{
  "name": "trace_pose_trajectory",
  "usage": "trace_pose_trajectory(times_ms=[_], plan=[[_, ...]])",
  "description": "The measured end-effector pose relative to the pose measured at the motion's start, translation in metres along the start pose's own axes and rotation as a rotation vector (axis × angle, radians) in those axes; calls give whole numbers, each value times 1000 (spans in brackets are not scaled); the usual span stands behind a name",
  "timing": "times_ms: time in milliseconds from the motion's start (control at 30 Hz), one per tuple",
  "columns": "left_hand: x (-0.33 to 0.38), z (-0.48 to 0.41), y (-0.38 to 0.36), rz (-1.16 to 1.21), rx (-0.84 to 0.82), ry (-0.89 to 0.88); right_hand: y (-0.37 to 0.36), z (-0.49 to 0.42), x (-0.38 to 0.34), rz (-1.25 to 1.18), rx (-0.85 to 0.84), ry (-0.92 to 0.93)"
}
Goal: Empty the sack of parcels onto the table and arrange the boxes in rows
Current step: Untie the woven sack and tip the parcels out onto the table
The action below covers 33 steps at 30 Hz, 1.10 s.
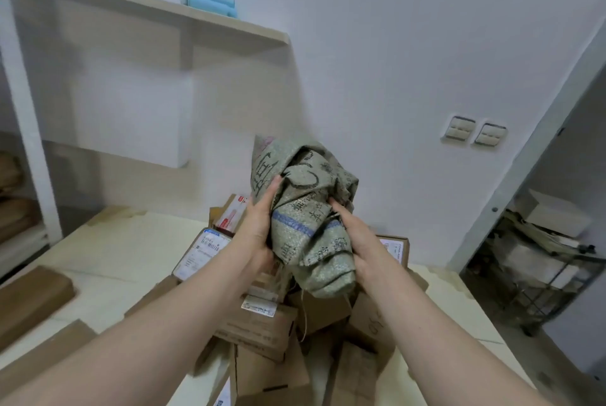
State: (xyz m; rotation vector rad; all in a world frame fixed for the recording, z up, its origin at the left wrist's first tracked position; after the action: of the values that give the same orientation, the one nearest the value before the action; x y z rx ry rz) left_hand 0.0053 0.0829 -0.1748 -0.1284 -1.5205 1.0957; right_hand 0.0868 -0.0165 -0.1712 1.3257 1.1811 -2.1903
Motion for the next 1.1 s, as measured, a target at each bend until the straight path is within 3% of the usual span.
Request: trace_pose_trajectory(times_ms=[300,733,833,900,1000,1100], plan=[[26,24,119,-246,310,98,-39,-60,50,181,113,136],[151,-27,340,-224,594,-103,-192,-202,189,322,182,123],[184,-39,391,-511,707,-193,-211,-245,248,328,266,65],[205,-48,408,-805,691,-261,-221,-273,287,301,279,-14],[216,-73,414,-1214,459,-341,-226,-312,342,285,328,-156],[194,-107,439,-1529,325,-199,-229,-351,373,264,420,-203]])
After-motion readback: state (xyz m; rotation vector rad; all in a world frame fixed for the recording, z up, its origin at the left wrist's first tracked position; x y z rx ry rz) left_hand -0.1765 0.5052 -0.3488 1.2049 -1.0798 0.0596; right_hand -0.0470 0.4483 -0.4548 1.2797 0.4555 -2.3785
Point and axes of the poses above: each hand's wrist, its own z-axis away from the middle knuckle, its own y-axis out of the back of the hand, x = y × z, the point moved 9 cm from there along -z, towards the middle knuckle, and after that the axes turned 2 degrees about -z, right-handed, at the moved point
